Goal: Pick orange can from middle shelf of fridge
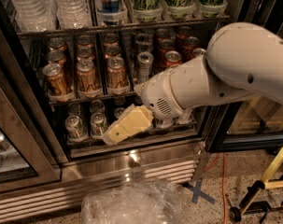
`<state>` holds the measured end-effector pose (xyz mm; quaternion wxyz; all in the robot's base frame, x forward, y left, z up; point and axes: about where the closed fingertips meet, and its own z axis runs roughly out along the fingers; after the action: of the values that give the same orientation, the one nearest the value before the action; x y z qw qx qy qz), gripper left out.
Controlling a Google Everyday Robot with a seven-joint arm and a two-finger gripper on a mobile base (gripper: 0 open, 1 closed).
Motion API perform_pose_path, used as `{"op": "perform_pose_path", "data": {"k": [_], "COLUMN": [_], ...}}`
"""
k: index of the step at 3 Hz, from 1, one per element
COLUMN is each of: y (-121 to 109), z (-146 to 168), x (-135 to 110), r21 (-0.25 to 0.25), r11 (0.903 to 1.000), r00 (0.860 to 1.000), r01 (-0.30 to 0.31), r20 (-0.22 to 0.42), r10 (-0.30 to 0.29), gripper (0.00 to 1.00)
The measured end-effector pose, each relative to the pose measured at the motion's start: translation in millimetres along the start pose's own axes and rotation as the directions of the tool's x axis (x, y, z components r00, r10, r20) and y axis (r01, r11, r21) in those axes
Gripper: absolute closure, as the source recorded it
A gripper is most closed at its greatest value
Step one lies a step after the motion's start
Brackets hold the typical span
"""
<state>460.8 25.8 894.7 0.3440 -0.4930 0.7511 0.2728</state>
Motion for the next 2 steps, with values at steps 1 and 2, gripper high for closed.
{"op": "perform_pose_path", "data": {"k": [1,2], "y": [21,45], "z": [50,96], "x": [-16,-18], "r21": [-0.042,-0.013], "r11": [0.9991,0.9997], "r00": [0.997,0.996], "r01": [0.008,-0.022], "r20": [0.076,0.087], "r10": [-0.005,0.023], "gripper": [0.00,0.00]}}
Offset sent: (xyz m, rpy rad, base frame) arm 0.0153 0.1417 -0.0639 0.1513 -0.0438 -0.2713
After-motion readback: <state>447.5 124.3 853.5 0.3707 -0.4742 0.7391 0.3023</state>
